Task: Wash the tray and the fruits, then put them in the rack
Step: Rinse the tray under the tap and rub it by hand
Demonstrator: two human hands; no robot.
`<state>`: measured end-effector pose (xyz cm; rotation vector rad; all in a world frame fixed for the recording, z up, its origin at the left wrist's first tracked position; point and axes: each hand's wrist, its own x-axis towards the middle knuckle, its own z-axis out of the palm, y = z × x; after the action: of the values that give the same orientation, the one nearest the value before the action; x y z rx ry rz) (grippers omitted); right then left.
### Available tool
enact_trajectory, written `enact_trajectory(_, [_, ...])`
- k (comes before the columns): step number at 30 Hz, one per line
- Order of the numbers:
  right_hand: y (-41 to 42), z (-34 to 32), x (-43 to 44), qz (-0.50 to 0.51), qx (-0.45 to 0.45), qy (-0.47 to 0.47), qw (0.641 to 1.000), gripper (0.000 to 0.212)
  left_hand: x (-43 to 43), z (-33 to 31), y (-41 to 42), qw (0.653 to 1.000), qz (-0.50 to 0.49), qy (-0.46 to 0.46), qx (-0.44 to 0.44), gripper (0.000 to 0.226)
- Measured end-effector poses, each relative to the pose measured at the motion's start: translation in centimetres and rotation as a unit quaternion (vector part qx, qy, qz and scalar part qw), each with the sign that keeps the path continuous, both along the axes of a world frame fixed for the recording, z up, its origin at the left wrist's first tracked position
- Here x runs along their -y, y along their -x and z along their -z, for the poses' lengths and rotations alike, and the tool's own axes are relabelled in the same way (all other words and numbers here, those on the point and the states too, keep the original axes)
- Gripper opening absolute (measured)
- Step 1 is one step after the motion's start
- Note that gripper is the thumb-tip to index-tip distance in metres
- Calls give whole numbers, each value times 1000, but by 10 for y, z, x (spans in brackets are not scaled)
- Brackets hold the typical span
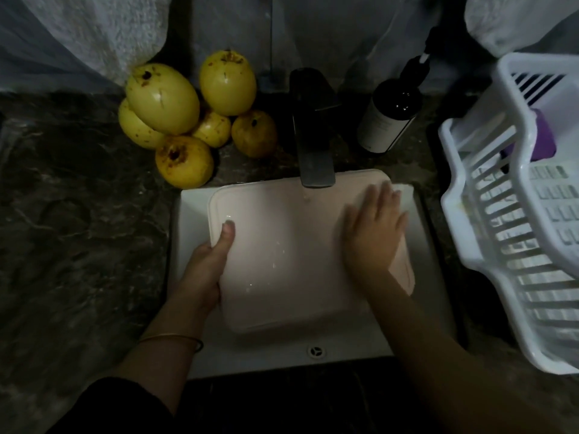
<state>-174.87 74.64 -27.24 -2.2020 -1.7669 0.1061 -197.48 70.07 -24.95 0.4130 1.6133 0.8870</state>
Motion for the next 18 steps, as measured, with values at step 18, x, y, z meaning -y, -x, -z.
enact_trajectory(18, [-7,-2,-4,-91,57,115,987,59,-3,-1,23,999,14,-36,25,40])
